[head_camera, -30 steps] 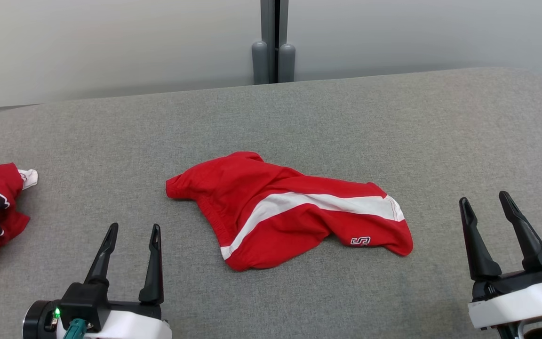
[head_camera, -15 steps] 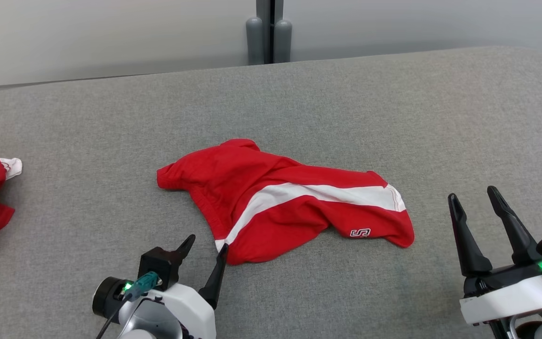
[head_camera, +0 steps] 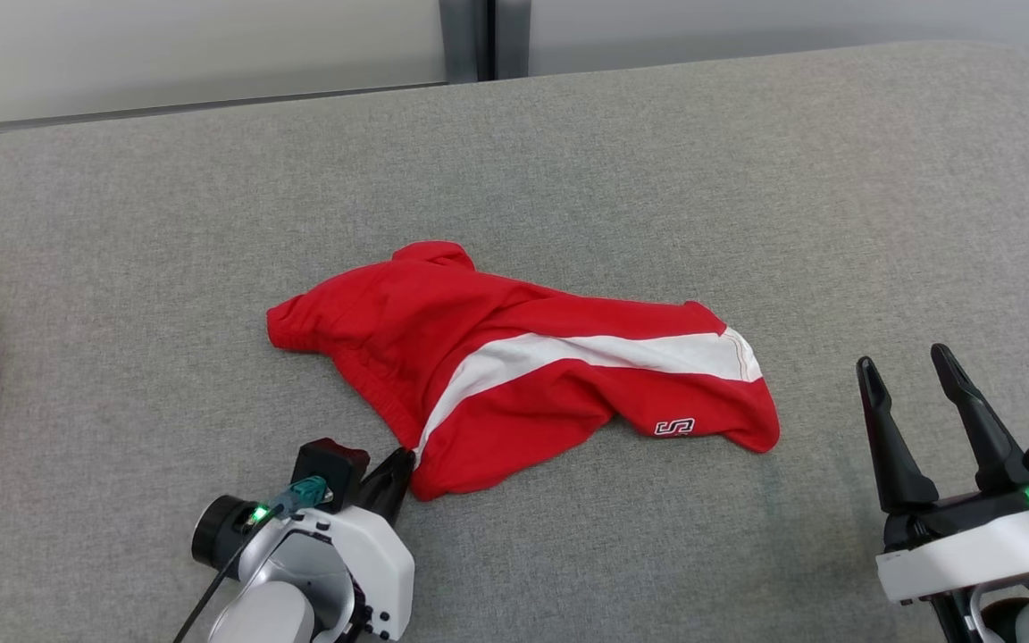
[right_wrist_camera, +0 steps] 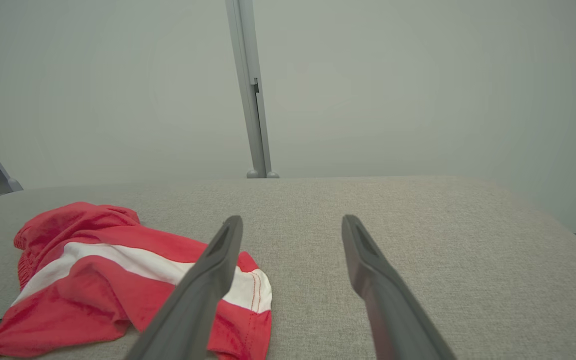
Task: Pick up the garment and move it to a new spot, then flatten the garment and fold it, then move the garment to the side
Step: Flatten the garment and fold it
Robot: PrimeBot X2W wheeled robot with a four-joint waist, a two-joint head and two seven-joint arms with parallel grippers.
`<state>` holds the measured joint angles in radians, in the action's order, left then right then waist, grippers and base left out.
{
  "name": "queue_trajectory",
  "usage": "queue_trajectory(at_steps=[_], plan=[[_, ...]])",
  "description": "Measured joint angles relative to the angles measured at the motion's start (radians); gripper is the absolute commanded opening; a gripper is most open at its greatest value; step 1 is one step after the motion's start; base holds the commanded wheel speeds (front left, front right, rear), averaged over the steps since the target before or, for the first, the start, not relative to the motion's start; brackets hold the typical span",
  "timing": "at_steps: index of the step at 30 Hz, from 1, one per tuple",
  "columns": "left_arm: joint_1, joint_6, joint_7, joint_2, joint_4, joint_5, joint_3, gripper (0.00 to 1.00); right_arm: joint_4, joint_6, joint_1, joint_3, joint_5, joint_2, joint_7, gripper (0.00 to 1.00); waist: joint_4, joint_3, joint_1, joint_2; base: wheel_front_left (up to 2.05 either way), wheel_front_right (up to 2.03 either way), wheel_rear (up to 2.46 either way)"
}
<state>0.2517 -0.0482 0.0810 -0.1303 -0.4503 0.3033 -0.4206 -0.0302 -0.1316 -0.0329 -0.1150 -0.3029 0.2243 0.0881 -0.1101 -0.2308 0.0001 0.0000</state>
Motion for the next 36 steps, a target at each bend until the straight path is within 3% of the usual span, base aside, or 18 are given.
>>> queue_trajectory(at_steps=[14, 24, 36], plan=[[0.02, 0.041, -0.07, 0.008, -0.028, -0.027, -0.018, 0.0, 0.015, 0.0, -0.008, 0.007, -0.002, 0.001, 0.0, 1.0, 0.011, 0.013, 0.0, 0.0, 0.0, 0.0, 0.0], [-0.013, 0.102, -0.16, -0.031, 0.136, -0.014, 0.042, 0.0, 0.02, 0.0, -0.007, 0.016, 0.0, -0.002, -0.003, 1.0, 0.019, 0.031, 0.0, 0.0, 0.0, 0.0, 0.0], [-0.008, 0.109, -0.131, -0.031, 0.269, -0.029, 0.001, 0.0, 0.225, 0.0, -0.123, -0.072, -0.057, 0.074, -0.035, 1.0, 0.076, -0.034, 0.0, 0.0, 0.0, 0.0, 0.0]])
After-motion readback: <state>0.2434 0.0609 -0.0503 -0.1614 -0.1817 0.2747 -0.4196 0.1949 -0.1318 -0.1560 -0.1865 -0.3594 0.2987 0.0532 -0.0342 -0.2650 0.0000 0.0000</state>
